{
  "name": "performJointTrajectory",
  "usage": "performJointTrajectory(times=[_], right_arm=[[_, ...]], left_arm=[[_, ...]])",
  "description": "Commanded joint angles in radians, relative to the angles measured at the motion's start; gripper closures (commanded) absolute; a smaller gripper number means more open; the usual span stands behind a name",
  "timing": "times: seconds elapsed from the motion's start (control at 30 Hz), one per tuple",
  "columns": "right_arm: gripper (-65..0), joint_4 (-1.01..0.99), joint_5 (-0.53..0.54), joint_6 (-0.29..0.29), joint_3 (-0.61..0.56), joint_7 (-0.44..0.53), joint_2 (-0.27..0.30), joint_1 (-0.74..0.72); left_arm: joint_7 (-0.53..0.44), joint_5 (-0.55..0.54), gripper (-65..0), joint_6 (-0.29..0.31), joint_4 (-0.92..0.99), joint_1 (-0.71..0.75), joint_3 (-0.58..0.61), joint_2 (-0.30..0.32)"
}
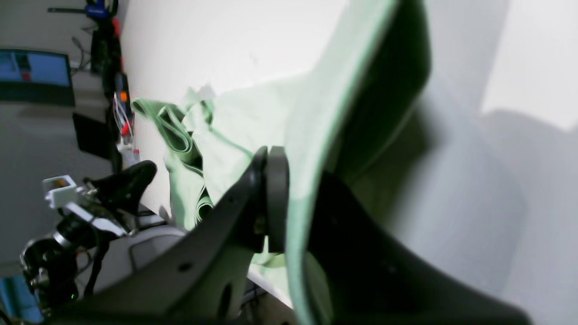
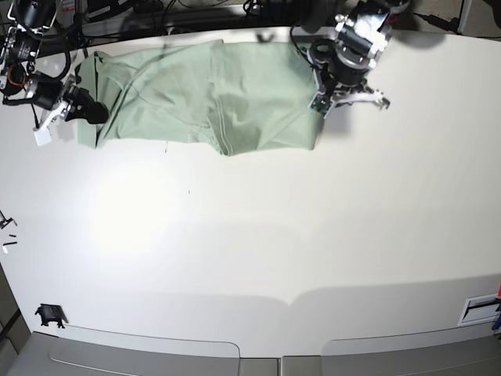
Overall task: Fold the T-shirt properly
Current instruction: 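Fold the grasped end over toward the left gripper with the right gripper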
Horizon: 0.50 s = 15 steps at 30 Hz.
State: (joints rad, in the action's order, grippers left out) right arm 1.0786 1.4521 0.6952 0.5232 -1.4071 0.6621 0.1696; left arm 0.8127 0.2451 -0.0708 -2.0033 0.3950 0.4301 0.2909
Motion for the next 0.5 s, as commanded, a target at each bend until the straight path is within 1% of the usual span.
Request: performJointTrajectory(times=[0.0, 0.2, 0.3, 0.37, 0.47], right_arm=[[0.0, 0.036, 0.031, 0.003, 0.006, 0.011, 0.030, -0.008], [0.0, 0.220, 0.031, 0.003, 0.006, 0.011, 0.026, -0.006], [0.0, 0.345, 0.031, 0.003, 0.006, 0.011, 0.018, -0.006], [0.0, 0.440, 0.031, 0.003, 0.006, 0.011, 0.004, -0.006], [0.0, 0.586, 0.031, 0.003, 0.006, 0.011, -0.034, -0.006]], left_arm=[[-0.018, 0.016, 0.0, -0.011, -0.023, 0.012, -0.020, 0.001], [-0.028, 0.014, 0.0, -0.012, -0.023, 0.080, -0.138, 0.001], [-0.028, -0.011, 0.0, -0.012, -0.023, 0.085, -0.179, 0.001], [-0.034, -0.048, 0.0, -0.012, -0.023, 0.084, -0.194, 0.001], [-0.044, -0.075, 0.0, -0.011, -0.023, 0.084, -0.195, 0.000]])
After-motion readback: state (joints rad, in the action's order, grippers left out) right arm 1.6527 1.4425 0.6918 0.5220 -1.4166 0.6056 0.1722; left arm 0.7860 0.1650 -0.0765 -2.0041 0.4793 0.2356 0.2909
